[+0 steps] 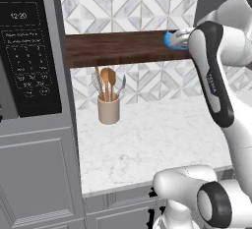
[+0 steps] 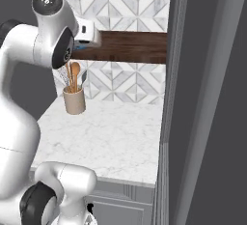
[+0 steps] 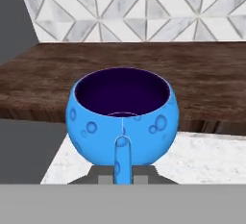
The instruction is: Gather all objects into one cabinet and sort the glasses and bowls to opposite sides.
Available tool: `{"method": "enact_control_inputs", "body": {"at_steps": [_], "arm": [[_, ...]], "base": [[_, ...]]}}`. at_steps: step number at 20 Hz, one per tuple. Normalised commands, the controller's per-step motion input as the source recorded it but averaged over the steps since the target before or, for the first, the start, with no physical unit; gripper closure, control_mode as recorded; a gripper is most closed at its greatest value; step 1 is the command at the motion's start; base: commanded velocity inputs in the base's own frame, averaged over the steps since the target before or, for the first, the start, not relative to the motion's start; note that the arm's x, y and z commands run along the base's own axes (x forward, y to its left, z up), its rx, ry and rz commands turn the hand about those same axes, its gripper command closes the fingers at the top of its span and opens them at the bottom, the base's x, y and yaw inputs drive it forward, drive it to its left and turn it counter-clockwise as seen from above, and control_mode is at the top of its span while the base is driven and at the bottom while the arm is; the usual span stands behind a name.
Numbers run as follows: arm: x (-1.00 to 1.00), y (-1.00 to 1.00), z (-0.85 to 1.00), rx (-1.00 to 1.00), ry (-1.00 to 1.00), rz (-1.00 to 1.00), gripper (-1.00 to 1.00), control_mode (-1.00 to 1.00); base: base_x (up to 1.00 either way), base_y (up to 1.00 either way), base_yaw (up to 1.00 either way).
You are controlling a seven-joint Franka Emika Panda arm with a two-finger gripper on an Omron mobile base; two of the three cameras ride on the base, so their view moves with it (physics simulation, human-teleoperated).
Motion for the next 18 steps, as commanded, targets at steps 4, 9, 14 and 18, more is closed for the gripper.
{"method": "enact_control_inputs", "body": {"at_steps": [4, 9, 14, 18], "arm": [[-1.0, 0.0, 0.01, -0.03, 0.0, -0.13, 1.0, -1.0], [-1.0, 0.0, 0.06, -0.06, 0.0, -0.02, 1.0, -1.0], [-0.99, 0.0, 0.13, -0.06, 0.07, 0.0, 1.0, -1.0], [-0.96, 0.0, 0.06, -0.04, 0.16, 0.0, 1.0, -1.0]], "base": [[0.0, 0.0, 0.0], [0.0, 0.0, 0.0], [0.0, 0.0, 0.0], [0.0, 0.0, 0.0]]}}
